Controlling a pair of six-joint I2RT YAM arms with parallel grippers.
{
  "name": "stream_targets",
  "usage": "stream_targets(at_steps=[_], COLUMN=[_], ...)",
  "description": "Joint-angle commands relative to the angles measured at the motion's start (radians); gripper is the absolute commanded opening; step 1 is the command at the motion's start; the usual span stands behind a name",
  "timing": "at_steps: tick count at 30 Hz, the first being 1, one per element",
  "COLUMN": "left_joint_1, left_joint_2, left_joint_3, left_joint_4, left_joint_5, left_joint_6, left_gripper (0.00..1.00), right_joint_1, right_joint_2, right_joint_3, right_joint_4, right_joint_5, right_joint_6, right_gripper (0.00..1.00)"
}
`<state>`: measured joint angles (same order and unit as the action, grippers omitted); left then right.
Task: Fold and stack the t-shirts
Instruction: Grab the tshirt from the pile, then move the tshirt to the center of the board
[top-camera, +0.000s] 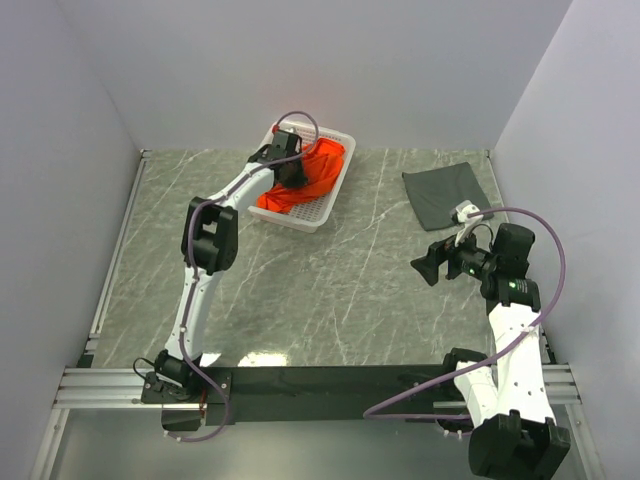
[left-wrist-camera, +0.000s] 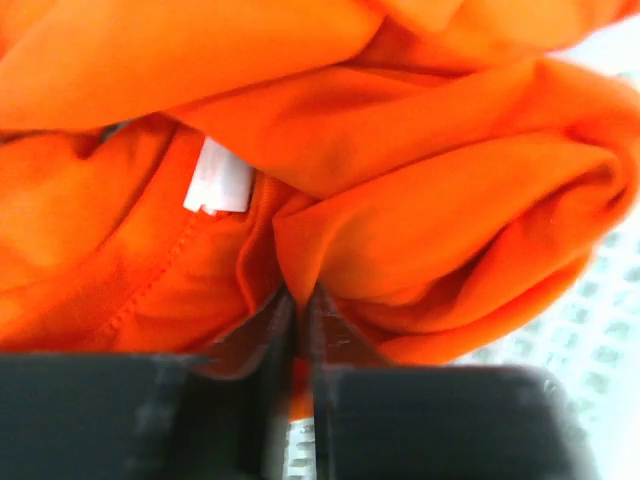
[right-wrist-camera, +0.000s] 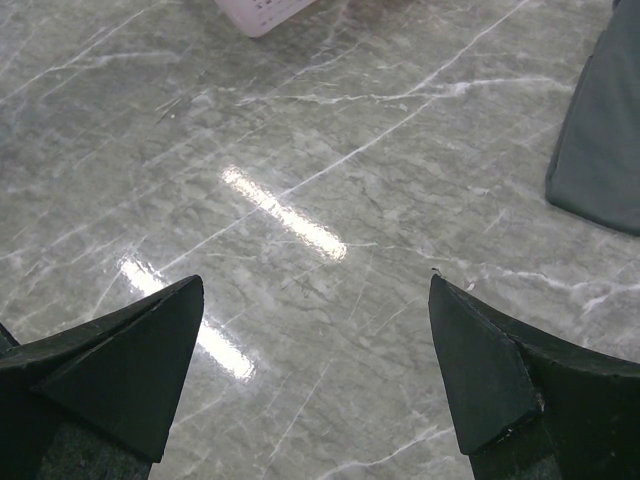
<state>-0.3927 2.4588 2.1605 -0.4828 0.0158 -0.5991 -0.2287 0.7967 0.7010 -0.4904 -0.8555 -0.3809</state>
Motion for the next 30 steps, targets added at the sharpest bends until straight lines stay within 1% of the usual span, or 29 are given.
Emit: stream_targets(at_steps=[1,2,4,5,8,9,12,18,20,21,22,25,30], left_joint_1=[-0.009,-0.011,-0.020,-0.029,-0.044,-0.058,-0.096,-0.182,-0.202,-0.216,-0.222,-0.232,-0.233], left_joint_2=[-0.116,-0.192,-0.279,-0.366,-0.490,-0.561,-0.665,-0.774,-0.784,-0.784,-0.781,-0.776,-0.808], left_joint_3=[-0.011,-0.033,-0.086,-0.114,-0.140,-0.145,-0.130,-0.027,0.014,0.042,0.095,0.166,0.128], left_joint_4=[0.107,0.131,0.205,0.242,0.282,0.289,0.299,0.343,0.355,0.363,0.362,0.366,0.383], left_joint_5=[0.036,0.032,0.029,0.030,0.042,0.053,0.081,0.167,0.197,0.235,0.251,0.295,0.285], left_joint_6=[0.038,0.047,0.082,0.108,0.142,0.157,0.162,0.125,0.113,0.095,0.087,0.050,0.039], left_gripper=[0.05,0.00,0.00,0.00,0.00,0.00,0.00,0.00,0.00,0.00,0.00,0.00,0.00], right_joint_1=[-0.017,-0.020,-0.024,-0.027,-0.031,-0.031,-0.031,-0.034,-0.035,-0.035,-0.037,-0.038,-0.038], right_joint_2=[-0.004,-0.007,-0.010,-0.010,-0.008,-0.010,-0.008,-0.008,-0.010,-0.008,-0.007,-0.005,-0.004], right_joint_3=[0.022,0.022,0.018,0.020,0.020,0.020,0.020,0.018,0.017,0.017,0.018,0.017,0.018], right_joint_4=[0.018,0.016,0.015,0.015,0.013,0.016,0.015,0.019,0.018,0.018,0.019,0.019,0.019], right_joint_5=[0.000,-0.005,-0.008,-0.010,-0.010,-0.011,-0.011,-0.002,0.001,0.003,0.003,0.007,0.015], right_joint_6=[-0.012,-0.012,-0.012,-0.009,-0.012,-0.009,-0.009,-0.012,-0.012,-0.013,-0.012,-0.013,-0.015], right_gripper=[0.99,0.99,0.99,0.99,0.99,0.99,0.99,0.99,0.99,0.99,0.99,0.99,0.99])
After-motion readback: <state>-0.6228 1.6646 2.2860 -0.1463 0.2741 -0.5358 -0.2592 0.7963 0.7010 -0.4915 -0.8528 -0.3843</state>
